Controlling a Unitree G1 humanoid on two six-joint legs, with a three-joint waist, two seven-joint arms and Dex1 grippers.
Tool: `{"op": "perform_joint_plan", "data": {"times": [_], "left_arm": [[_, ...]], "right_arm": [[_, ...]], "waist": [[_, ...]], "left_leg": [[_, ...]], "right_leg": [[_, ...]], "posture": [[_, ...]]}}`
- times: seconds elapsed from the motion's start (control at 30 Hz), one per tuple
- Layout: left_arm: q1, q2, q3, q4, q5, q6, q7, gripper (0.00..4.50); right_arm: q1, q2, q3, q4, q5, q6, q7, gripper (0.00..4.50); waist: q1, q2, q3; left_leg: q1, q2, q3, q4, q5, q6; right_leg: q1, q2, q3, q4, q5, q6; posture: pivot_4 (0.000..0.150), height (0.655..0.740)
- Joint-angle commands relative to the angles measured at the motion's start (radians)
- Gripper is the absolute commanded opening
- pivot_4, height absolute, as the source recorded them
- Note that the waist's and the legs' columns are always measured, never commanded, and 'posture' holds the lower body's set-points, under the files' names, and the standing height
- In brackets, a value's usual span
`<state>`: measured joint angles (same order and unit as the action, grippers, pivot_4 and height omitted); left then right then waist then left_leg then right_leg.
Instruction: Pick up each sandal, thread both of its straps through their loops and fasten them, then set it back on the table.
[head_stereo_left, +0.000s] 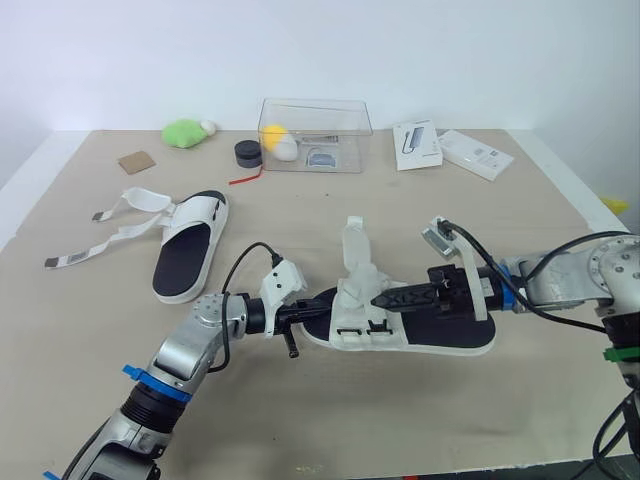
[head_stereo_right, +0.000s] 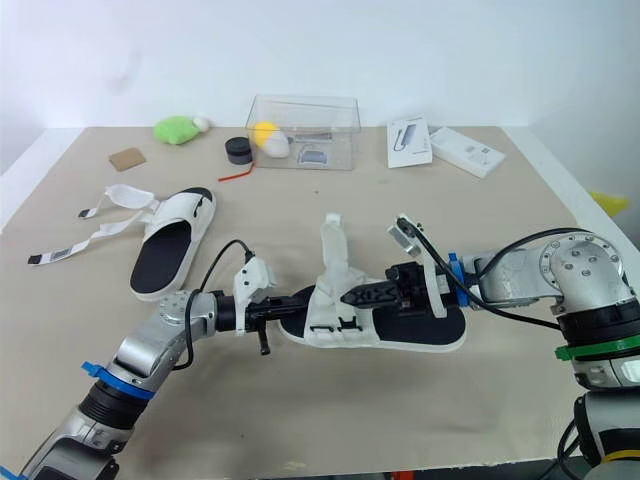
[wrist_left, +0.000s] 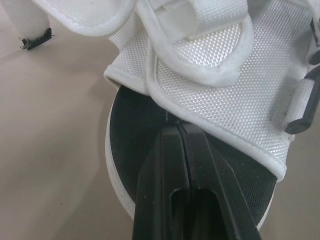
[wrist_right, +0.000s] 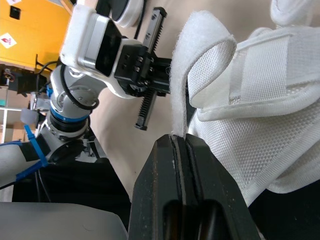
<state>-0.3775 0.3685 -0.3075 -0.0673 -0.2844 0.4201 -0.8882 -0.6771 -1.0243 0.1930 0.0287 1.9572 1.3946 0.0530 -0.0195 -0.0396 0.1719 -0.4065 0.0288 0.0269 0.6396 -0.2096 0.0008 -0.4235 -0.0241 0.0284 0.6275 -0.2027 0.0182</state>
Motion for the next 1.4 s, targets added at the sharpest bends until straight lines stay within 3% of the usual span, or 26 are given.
{"op": "perform_joint_plan", "data": {"times": [0.03, 0.37, 0.97, 1.07, 1.13, 1.2, 1.4], "left_arm": [[0.033, 0.006, -0.035, 0.038, 0.031, 0.028, 0.002, 0.00], [0.031, 0.004, -0.034, 0.043, 0.031, 0.025, 0.005, 0.00], [0.027, 0.002, -0.034, 0.051, 0.031, 0.023, 0.005, 0.00], [0.035, 0.002, -0.035, 0.045, 0.029, 0.024, 0.007, 0.00], [0.039, 0.002, -0.036, 0.043, 0.029, 0.024, 0.007, 0.00], [0.042, 0.001, -0.037, 0.041, 0.028, 0.026, 0.007, 0.00], [0.037, 0.001, -0.037, 0.046, 0.028, 0.027, 0.003, 0.00]], "right_arm": [[0.035, -0.049, 0.009, -0.092, 0.015, -0.005, -0.035, 0.02], [0.095, -0.067, 0.005, -0.199, -0.013, -0.063, -0.084, 0.02], [0.106, -0.098, -0.058, -0.283, -0.062, -0.064, 0.075, 0.02], [0.115, -0.142, -0.119, -0.258, -0.093, -0.033, 0.180, 0.84], [0.124, -0.156, -0.147, -0.247, -0.096, -0.034, 0.216, 1.83], [0.143, -0.168, -0.183, -0.247, -0.109, -0.029, 0.276, 2.46], [0.326, -0.212, -0.258, -0.397, -0.176, 0.006, 0.403, 4.41]], "waist": [[0.000, 0.000, 0.000], [0.000, 0.001, 0.000], [0.000, 0.001, -0.001], [0.000, 0.001, -0.001], [0.001, 0.001, -0.001], [0.001, 0.001, -0.001], [0.002, 0.003, -0.002]], "left_leg": [[0.000, 0.000, 0.000, 0.000, 0.000, 0.000], [0.000, 0.000, 0.000, 0.000, -0.003, 0.004], [0.000, 0.000, 0.000, 0.000, -0.003, 0.004], [0.000, 0.000, 0.000, 0.000, -0.003, 0.004], [0.000, 0.000, 0.000, 0.000, -0.003, 0.004], [0.000, 0.000, 0.000, 0.000, -0.003, 0.004], [0.001, 0.001, 0.000, 0.000, -0.003, 0.004]], "right_leg": [[0.000, 0.000, 0.000, 0.000, 0.000, 0.000], [0.000, 0.001, -0.001, 0.000, 0.000, 0.003], [0.000, 0.001, -0.001, 0.000, -0.002, -0.001], [0.000, 0.000, 0.000, 0.000, -0.002, 0.000], [0.000, 0.000, 0.000, 0.000, -0.002, 0.000], [0.000, 0.000, 0.000, 0.000, -0.003, 0.000], [0.000, 0.001, -0.001, 0.001, -0.002, 0.000]], "posture": [[0.150, 0.7400], [0.150, 0.7400], [0.150, 0.7400], [0.150, 0.7400], [0.150, 0.7400], [0.150, 0.7400], [0.150, 0.7400]]}}
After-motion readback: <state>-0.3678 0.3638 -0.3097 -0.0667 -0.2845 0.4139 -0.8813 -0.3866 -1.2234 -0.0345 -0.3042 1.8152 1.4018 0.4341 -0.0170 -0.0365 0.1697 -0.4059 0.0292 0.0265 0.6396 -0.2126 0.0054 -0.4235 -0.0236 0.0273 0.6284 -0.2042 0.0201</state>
